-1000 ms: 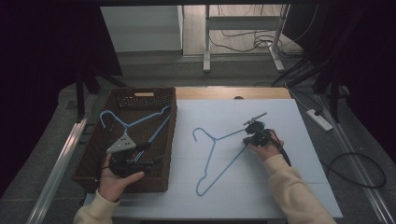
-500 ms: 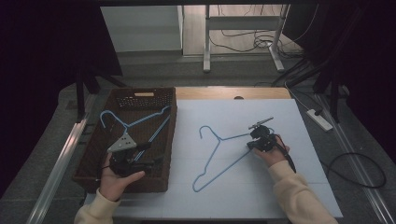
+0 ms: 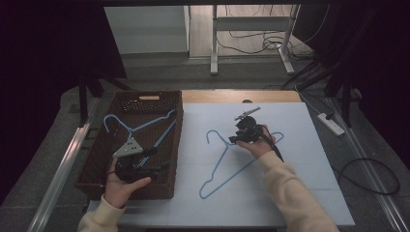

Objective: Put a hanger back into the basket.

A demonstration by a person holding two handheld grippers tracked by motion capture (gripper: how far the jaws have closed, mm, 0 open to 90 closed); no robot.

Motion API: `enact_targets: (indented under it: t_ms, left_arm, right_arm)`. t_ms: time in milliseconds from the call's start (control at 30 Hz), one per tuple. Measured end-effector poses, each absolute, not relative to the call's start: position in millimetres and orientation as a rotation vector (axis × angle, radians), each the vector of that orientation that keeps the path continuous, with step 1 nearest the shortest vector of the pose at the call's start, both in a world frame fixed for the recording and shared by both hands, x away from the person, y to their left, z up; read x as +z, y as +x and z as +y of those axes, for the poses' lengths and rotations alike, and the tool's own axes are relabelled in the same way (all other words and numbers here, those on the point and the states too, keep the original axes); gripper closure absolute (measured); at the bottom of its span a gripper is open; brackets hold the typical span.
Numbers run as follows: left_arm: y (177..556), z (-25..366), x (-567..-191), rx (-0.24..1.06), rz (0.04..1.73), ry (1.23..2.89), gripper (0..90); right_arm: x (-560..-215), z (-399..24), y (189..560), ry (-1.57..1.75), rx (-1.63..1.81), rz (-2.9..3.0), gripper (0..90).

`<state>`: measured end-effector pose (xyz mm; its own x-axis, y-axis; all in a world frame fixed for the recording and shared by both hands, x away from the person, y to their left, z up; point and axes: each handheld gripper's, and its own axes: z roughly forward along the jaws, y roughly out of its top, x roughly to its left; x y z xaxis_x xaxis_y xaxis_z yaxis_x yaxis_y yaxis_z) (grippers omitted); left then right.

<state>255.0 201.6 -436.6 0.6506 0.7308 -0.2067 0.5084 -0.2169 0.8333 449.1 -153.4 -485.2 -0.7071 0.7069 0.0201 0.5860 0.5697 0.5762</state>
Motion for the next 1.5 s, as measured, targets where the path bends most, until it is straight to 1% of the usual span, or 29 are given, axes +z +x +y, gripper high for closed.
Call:
enact_targets:
  t_ms: [200, 367, 633, 767, 800, 833, 867, 900, 933, 967, 1000, 1333, 1500]
  left_arm:
    - [253.6, 201.8, -435.8, 0.286, 0.976, 1.881, 24.7]
    - [252.8, 203.6, -435.8, 0.287, 0.979, 1.878, 24.7]
    - [252.1, 204.3, -435.2, 0.29, 0.978, 1.878, 24.7]
    - [252.4, 203.8, -435.6, 0.289, 0.978, 1.879, 24.7]
    - [252.5, 203.6, -435.6, 0.289, 0.978, 1.879, 24.7]
    - [252.5, 203.6, -435.6, 0.289, 0.978, 1.879, 24.7]
    - [252.5, 203.5, -435.7, 0.289, 0.978, 1.88, 24.7]
    - [252.5, 203.4, -435.7, 0.29, 0.978, 1.88, 24.7]
    - [252.5, 203.4, -435.7, 0.29, 0.978, 1.88, 24.7]
    - [252.5, 203.3, -435.7, 0.29, 0.978, 1.88, 24.7]
    - [252.5, 203.2, -435.7, 0.29, 0.978, 1.88, 24.7]
    - [251.4, 201.8, -434.8, 0.291, 0.973, 1.881, 24.8]
    - [247.5, 194.7, -429.0, 0.292, 0.954, 1.885, 24.7]
  right_arm:
    - [-493.1, -121.9, 466.0, 1.062, 0.724, 2.643, 51.7]
    - [-499.4, -107.4, 472.4, 1.05, 0.644, 2.661, 49.9]
    - [-503.8, -102.8, 475.1, 1.074, 0.593, 2.683, 48.8]
    - [-505.3, -102.5, 475.1, 1.077, 0.576, 2.696, 52.7]
    - [-504.9, -102.1, 474.8, 1.076, 0.576, 2.697, 59.8]
    - [-504.9, -102.1, 474.8, 1.076, 0.576, 2.697, 59.8]
    - [-504.7, -102.0, 474.8, 1.078, 0.577, 2.701, 62.8]
    - [-504.3, -101.6, 474.7, 1.079, 0.574, 2.705, 69.3]
    - [-503.8, -101.7, 475.0, 1.082, 0.569, 2.712, 73.5]
    - [-503.4, -101.7, 475.6, 1.091, 0.558, 2.716, 81.4]
    - [-503.6, -101.7, 475.9, 1.094, 0.562, 2.72, 84.7]
    - [-503.0, -98.3, 472.9, 1.11, 0.54, 2.69, 86.2]
    - [-500.9, -102.1, 467.5, 1.097, 0.604, 2.648, 86.3]
